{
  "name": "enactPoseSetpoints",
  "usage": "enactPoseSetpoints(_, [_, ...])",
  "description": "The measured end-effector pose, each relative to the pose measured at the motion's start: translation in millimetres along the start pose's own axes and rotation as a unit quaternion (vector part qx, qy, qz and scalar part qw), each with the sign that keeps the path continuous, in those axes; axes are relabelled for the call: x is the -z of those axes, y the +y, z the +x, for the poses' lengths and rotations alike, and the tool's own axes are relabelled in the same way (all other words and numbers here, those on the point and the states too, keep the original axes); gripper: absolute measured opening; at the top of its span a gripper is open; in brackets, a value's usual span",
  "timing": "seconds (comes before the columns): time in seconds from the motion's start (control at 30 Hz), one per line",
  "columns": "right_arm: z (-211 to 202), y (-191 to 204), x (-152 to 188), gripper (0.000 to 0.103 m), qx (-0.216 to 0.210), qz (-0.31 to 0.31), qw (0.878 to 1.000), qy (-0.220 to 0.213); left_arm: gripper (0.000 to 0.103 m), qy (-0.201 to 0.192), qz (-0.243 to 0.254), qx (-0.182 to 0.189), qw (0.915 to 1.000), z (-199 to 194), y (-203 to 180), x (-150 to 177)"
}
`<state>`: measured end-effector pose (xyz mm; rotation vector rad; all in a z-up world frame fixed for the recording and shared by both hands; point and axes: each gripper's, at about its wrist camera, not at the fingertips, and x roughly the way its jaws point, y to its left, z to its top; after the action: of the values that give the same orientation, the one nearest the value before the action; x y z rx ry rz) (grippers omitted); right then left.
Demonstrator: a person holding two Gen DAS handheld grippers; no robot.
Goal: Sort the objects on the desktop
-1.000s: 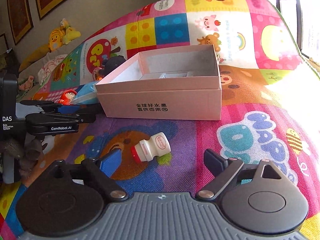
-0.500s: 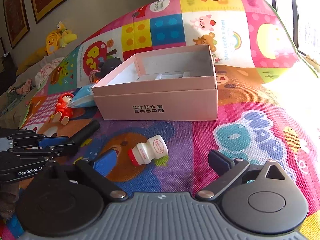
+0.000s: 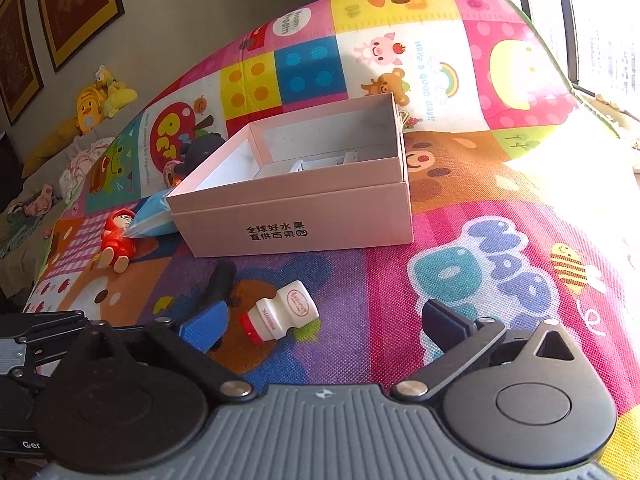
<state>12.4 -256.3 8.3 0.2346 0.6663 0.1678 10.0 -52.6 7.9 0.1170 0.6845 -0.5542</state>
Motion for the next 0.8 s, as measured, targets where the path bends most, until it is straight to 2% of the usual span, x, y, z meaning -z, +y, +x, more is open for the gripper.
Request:
enactPoseSetpoints(0.2, [-1, -2, 0, 0.103, -0.001, 0.005, 1.0, -0.002, 0.069, 0.0, 0.019, -0.029, 0.9994, 10, -8, -2])
enactPoseSetpoints(0.4, [-3, -1, 1, 0.103, 0.0, 0.006, 1.0, -0.011, 0.073, -0.005, 0.028, -0.047, 0.9985, 15, -8, -7])
enactPoseSetpoints(0.5, [-7, 6, 1, 0.1, 0.015, -0.017, 0.999, -0.023, 0.079, -0.008, 0.023, -0.062, 0.9978, 12, -6, -7])
enactPoseSetpoints(0.57, [-11, 19, 1, 0.073, 0.024, -0.076, 0.996, -0.026, 0.087, -0.018, 0.024, -0.084, 0.996, 5, -3, -5])
enactPoseSetpoints(0.6, [-12, 26, 2, 0.068, 0.026, -0.1, 0.994, -0.026, 0.092, -0.024, 0.023, -0.102, 0.9942, 1, 0, -3])
enactPoseSetpoints(0.67, [-16, 40, 2, 0.05, 0.015, -0.137, 0.99, -0.02, 0.095, -0.034, 0.008, -0.136, 0.9901, -9, 9, 0])
enactPoseSetpoints(0.73, [-16, 57, 5, 0.043, -0.002, -0.175, 0.985, -0.006, 0.095, -0.037, -0.027, -0.157, 0.9865, -16, 24, 4])
enactPoseSetpoints(0.8, [-11, 74, 9, 0.038, 0.002, -0.208, 0.978, 0.001, 0.095, -0.04, -0.066, -0.175, 0.9816, -20, 39, 8])
